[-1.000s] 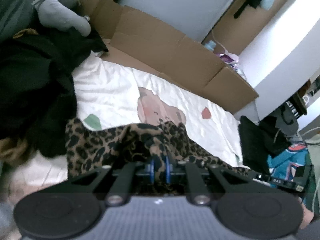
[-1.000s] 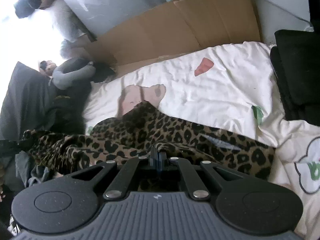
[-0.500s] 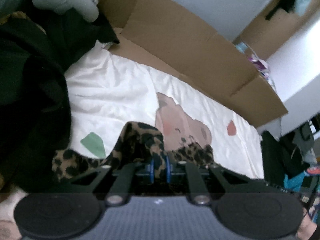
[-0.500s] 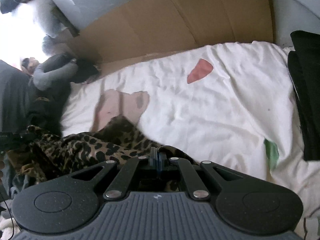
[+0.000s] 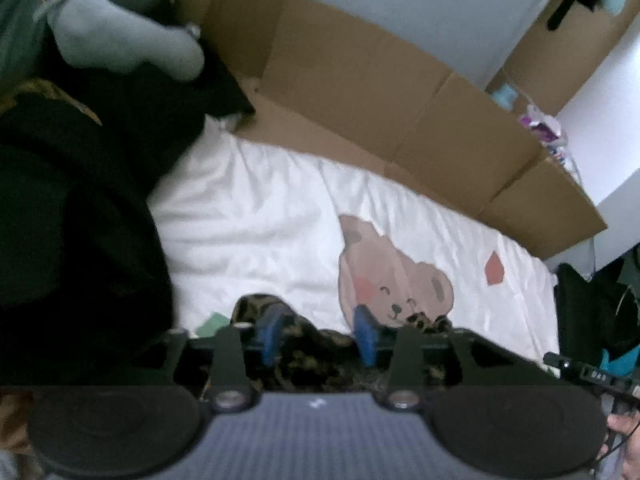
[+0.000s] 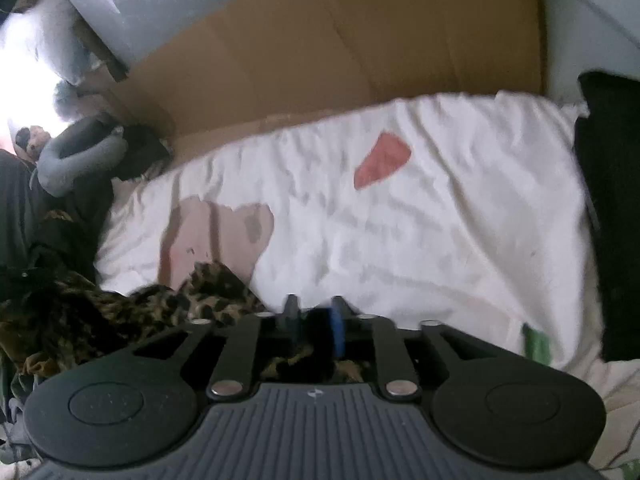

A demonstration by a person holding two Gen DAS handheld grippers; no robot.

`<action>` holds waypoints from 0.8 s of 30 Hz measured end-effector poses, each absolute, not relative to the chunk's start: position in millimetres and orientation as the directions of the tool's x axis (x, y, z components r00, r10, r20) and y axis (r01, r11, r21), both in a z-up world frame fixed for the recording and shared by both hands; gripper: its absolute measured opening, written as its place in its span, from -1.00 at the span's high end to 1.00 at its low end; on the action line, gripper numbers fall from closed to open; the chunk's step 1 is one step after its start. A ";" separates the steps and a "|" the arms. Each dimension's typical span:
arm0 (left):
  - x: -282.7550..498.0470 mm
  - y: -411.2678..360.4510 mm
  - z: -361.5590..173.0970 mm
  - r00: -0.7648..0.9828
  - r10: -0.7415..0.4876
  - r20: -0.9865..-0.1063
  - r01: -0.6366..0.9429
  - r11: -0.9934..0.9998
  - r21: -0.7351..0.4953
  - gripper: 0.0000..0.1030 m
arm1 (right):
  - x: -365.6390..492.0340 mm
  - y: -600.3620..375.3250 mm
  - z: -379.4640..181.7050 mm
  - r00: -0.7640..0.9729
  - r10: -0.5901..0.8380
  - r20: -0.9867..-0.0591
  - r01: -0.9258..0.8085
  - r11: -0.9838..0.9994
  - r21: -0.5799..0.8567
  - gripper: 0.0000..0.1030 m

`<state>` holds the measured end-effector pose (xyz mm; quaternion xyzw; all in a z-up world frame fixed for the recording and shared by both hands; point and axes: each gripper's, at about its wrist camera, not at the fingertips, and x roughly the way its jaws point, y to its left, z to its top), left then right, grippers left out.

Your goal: Fold clothes

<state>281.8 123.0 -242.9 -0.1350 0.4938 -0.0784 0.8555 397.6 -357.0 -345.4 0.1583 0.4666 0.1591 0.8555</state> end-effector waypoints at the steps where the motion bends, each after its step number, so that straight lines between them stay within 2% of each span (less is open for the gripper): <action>1: 279.4 124.8 -234.6 0.503 -0.258 -0.825 0.006 0.955 -0.296 0.14 | 394.8 -359.2 -338.4 0.527 0.422 -0.738 -0.126 0.897 0.424 0.16; 5: 272.7 132.4 -210.7 0.500 -0.201 -0.842 0.019 0.975 -0.221 0.10 | 385.1 -362.6 -312.4 0.545 0.437 -0.716 -0.164 0.892 0.420 0.16; 8: 271.3 141.9 -216.2 0.496 -0.180 -0.850 0.024 0.981 -0.194 0.00 | 378.5 -359.0 -302.6 0.532 0.447 -0.719 -0.226 0.893 0.388 0.16; 15: 272.3 152.9 -254.6 0.438 -0.162 -0.884 0.082 0.987 -0.140 -0.02 | 363.8 -329.7 -313.3 0.422 0.473 -0.773 -0.407 0.861 0.305 0.16; 18: 278.5 148.6 -274.5 0.425 -0.167 -0.890 0.122 0.984 -0.126 -0.15 | 358.4 -312.5 -323.7 0.376 0.475 -0.796 -0.486 0.832 0.267 0.05; 21: 284.8 144.4 -294.4 0.412 -0.171 -0.895 0.162 0.980 -0.113 -0.15 | 351.7 -298.2 -331.8 0.340 0.479 -0.809 -0.573 0.788 0.226 0.03; 24: 289.7 139.6 -311.0 0.403 -0.179 -0.898 0.203 0.974 -0.104 -0.18 | 347.8 -286.6 -337.8 0.312 0.485 -0.817 -0.637 0.745 0.198 -0.14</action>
